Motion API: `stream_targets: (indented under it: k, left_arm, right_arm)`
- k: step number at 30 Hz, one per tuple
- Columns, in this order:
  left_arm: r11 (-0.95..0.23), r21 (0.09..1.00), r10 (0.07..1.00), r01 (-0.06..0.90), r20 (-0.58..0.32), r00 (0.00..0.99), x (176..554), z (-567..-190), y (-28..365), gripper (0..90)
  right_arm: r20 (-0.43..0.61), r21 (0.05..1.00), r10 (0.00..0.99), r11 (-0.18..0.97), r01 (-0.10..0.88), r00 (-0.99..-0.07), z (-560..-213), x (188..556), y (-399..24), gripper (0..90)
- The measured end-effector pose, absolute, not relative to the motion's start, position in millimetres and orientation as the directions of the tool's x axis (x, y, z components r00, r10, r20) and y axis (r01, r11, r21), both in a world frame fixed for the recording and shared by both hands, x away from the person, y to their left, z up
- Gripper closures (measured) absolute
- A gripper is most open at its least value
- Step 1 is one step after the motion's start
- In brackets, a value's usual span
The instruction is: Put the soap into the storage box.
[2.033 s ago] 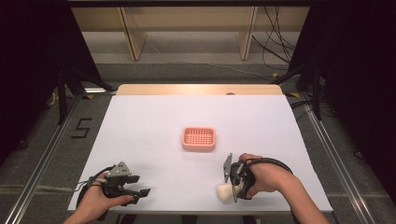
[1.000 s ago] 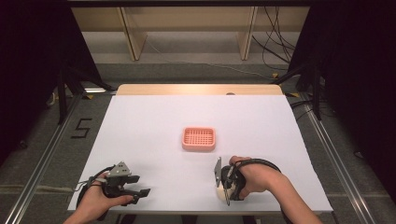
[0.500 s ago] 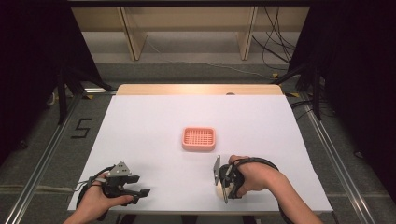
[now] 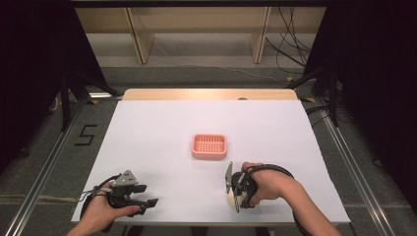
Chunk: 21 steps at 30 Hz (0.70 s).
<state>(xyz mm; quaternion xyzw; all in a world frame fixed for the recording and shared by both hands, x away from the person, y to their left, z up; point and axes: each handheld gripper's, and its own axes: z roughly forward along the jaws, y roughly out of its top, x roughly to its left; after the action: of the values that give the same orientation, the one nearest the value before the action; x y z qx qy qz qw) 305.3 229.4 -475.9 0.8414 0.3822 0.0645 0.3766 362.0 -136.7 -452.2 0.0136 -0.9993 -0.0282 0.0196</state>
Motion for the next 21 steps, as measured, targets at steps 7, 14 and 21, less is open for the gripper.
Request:
stream_targets:
  k: [7, 14, 21]
  left_arm:
    - [-0.427, 0.682, 0.691, 0.594, -0.178, 0.701, 305.2, -475.8, 229.4, 30.4]
    - [-0.425, 0.683, 0.691, 0.594, -0.178, 0.7, 305.1, -475.7, 229.5, 30.5]
    - [-0.429, 0.681, 0.693, 0.593, -0.172, 0.7, 305.6, -475.9, 230.1, 30.5]
  right_arm:
    - [0.033, 0.066, -0.004, 0.998, -0.002, -0.999, -449.3, 361.1, -137.3, 50.6]
    - [0.026, 0.08, 0.014, 0.997, 0.016, -1.0, -446.2, 364.5, -137.8, 50.6]
    - [0.014, 0.131, 0.051, 0.99, 0.053, -0.999, -441.9, 367.3, -140.3, 50.7]
